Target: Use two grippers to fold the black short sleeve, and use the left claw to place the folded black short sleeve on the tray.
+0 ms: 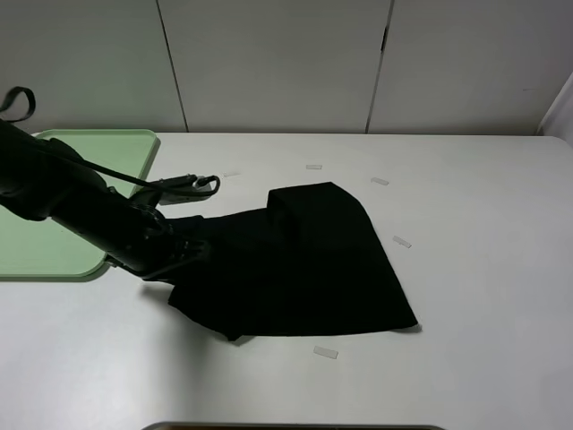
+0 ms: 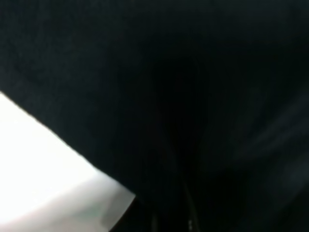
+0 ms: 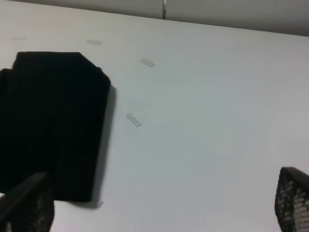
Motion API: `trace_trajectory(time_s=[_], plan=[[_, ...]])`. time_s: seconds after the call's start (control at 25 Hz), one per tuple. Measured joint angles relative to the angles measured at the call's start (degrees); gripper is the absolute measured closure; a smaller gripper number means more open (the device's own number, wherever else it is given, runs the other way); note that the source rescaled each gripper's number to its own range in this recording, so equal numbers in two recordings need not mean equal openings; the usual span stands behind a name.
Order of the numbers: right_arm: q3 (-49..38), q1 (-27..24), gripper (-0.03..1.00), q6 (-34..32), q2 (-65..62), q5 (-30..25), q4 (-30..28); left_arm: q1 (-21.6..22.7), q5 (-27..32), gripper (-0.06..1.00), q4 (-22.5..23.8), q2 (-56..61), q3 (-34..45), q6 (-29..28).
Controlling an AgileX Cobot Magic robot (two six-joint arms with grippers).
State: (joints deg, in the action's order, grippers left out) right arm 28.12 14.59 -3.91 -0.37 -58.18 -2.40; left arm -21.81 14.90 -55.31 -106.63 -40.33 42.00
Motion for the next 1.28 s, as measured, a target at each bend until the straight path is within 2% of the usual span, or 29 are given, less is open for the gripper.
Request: trace_trajectory(time_s=[0.24,0.28,0.32,0.4,0.48,0.6,0.76,0.96,1.28], plan=[[0.00,0.00,-0.03,0.00,0.00,0.00,0.00,7.38,3.96,0.94,23.22,7.14,0.11,-10.30],[0.00,0.00,-0.03,0.00,0.00,0.00,0.00,10.12,5.07,0.94,31.40,9.44,0.11,-14.54],[0.00,0.00,-0.03,0.00,0.00,0.00,0.00,11.22,5.86,0.94,36.09,10.72,0.11,-17.55],[0.00,0.00,-0.03,0.00,0.00,0.00,0.00,12.37,6.76,0.94,41.86,12.21,0.11,-21.69],[0.00,0.00,-0.03,0.00,0.00,0.00,0.00,12.48,7.96,0.94,44.12,13.58,0.11,-24.47],[0.00,0.00,-0.03,0.00,0.00,0.00,0.00,11.04,8.63,0.94,43.06,14.76,0.11,-25.39],[0.00,0.00,-0.03,0.00,0.00,0.00,0.00,6.81,8.67,0.94,37.11,17.23,0.11,-23.54],[0.00,0.00,-0.03,0.00,0.00,0.00,0.00,1.46,5.66,0.94,30.13,19.53,0.11,-19.42],[0.00,0.00,-0.03,0.00,0.00,0.00,0.00,-7.60,1.89,0.94,24.07,19.59,0.11,-18.34]])
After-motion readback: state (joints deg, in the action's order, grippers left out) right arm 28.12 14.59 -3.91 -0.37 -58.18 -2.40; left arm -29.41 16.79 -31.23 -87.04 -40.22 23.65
